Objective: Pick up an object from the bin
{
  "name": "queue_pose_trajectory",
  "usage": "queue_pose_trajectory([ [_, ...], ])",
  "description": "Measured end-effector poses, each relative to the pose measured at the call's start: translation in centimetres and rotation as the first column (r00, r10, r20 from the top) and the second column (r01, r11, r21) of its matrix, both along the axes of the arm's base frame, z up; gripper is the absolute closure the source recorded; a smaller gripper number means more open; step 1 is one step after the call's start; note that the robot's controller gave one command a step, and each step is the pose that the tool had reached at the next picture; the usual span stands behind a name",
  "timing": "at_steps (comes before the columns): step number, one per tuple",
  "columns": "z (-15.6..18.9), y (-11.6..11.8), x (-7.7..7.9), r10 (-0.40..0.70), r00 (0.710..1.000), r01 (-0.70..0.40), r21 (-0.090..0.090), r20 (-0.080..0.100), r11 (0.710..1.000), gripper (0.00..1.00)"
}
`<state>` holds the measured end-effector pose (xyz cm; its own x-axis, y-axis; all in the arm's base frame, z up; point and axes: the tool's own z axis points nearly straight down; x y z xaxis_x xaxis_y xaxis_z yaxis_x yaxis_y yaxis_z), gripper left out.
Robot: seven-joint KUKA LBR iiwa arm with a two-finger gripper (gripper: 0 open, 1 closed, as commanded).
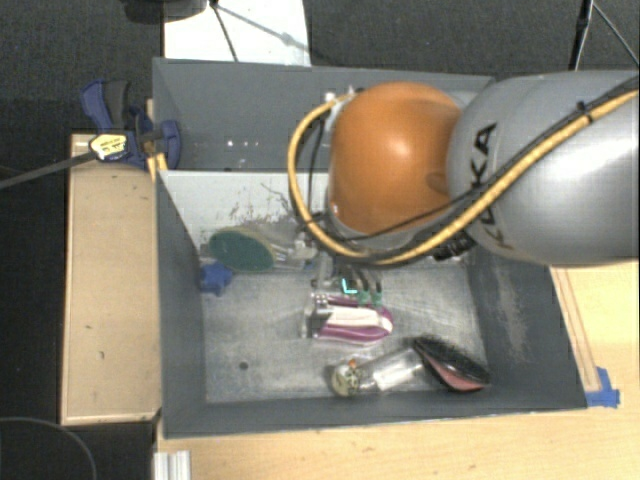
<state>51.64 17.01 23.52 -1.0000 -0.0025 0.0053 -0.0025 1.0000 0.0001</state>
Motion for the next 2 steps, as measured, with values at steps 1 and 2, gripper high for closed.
queue_pose_trajectory([
  [1,-16.3,-8.8,5.1,0.261,0.965,-0.261,0.004,0.007,0.965,0.0],
  [2,-13.4,-12.3,2.9,0.155,0.988,-0.155,-0.001,0.004,0.988,0.0],
])
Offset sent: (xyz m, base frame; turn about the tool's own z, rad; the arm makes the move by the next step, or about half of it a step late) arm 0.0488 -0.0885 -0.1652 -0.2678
